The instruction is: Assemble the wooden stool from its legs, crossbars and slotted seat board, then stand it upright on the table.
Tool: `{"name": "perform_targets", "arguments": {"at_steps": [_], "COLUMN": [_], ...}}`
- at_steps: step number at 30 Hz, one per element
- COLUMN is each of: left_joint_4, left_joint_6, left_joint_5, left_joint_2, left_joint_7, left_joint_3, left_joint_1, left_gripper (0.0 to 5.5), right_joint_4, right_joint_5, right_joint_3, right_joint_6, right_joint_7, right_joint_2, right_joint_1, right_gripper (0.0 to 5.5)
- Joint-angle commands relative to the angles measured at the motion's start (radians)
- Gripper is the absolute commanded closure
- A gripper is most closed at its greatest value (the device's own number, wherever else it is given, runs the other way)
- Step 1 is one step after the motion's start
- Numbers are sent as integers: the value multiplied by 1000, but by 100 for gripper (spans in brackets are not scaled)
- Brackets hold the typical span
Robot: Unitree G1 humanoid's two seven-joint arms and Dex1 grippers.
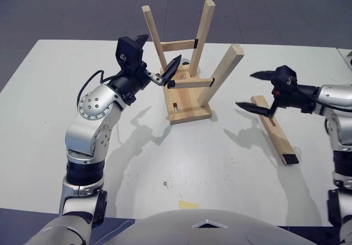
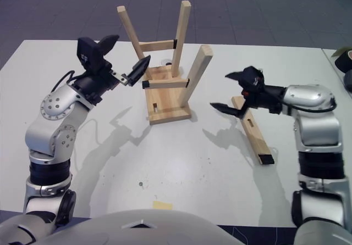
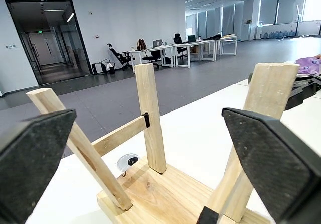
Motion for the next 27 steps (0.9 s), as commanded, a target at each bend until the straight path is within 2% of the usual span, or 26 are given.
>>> {"name": "perform_targets", "arguments": {"at_steps": [1, 3, 6, 10, 18, 22, 25, 27], "left_joint_4": [-37, -58, -83, -120, -158, -149, -145, -148], "left_joint_6": [23, 35, 41, 51, 42, 28, 19, 15], "left_joint_5": [10, 3, 5, 6, 35, 57, 64, 73], "left_joint_2": [5, 6, 2, -23, -67, -86, -97, -103], "left_joint_7": [31, 34, 45, 79, 139, 149, 156, 160], "left_joint_3": [30, 27, 19, 14, -18, -40, -45, -51], "left_joint_1": [51, 76, 108, 143, 207, 203, 204, 215], "left_gripper": [10, 10, 10, 10, 10, 10, 10, 10], "right_joint_4": [-82, -4, 141, 219, 304, 425, 572, 660], "right_joint_5": [-28, -62, -61, -9, 41, 3, -28, -15], "right_joint_3": [-67, -65, -147, -196, -178, -163, -203, -242], "right_joint_6": [-173, -349, -463, -472, -411, -464, -550, -527], "right_joint_7": [-270, -236, -238, -221, -112, -98, -195, -281], "right_joint_2": [257, 240, 192, 114, -18, -74, -89, -85], "right_joint_1": [443, 574, 605, 525, 364, 263, 187, 137], "right_gripper": [13, 13, 13, 13, 13, 13, 13, 13]}}
